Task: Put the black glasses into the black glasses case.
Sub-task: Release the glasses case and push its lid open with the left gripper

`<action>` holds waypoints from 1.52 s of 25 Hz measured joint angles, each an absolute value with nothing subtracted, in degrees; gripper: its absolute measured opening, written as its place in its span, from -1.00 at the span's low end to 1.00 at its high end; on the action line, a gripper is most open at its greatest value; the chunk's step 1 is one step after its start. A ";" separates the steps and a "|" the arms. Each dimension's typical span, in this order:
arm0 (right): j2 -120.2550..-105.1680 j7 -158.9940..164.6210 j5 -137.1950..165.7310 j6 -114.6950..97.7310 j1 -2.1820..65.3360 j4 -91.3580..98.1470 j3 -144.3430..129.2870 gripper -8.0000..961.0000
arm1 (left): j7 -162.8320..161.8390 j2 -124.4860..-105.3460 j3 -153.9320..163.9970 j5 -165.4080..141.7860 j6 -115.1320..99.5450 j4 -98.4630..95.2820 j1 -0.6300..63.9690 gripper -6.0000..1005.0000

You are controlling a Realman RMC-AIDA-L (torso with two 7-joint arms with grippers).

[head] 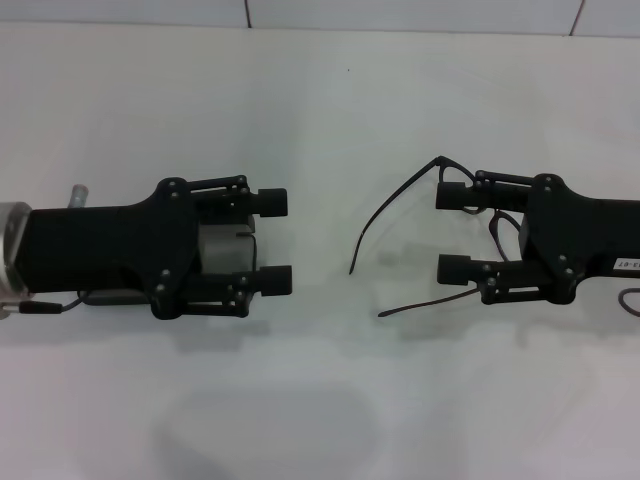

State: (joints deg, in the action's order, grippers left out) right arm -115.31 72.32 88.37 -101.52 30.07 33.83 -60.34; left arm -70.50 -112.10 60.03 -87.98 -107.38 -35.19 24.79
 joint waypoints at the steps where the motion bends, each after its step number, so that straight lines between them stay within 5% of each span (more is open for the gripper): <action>1: -115.31 72.32 88.37 -101.45 30.06 33.79 -60.34 0.69 | -70.50 -112.11 60.03 -87.98 -107.34 -35.19 24.79 0.56; 15: -115.38 71.58 88.13 -98.52 29.52 33.66 -60.34 0.68 | -71.29 -112.40 58.75 -87.78 -105.23 -36.32 24.80 0.50; 20: -115.12 70.97 87.88 -94.56 27.44 34.01 -58.35 0.67 | -86.10 -113.16 55.57 -93.02 -98.39 -52.60 24.56 0.48; 24: -115.12 70.80 87.87 -94.37 25.09 33.74 -54.80 0.67 | -100.47 -115.11 55.53 -110.27 -92.55 -75.18 23.92 0.46; 28: -115.34 70.12 87.61 -94.79 22.64 33.48 -51.60 0.67 | -105.25 -119.18 56.92 -131.74 -91.90 -93.31 23.91 0.45; 38: -115.28 70.06 86.44 -94.91 20.18 32.43 -49.75 0.66 | -112.69 -119.62 69.79 -146.29 -96.06 -98.97 23.37 0.41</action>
State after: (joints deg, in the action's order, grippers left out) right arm -115.28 70.06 86.44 -94.91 20.18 32.43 -49.75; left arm -112.69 -119.62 69.79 -146.29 -96.06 -98.97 23.37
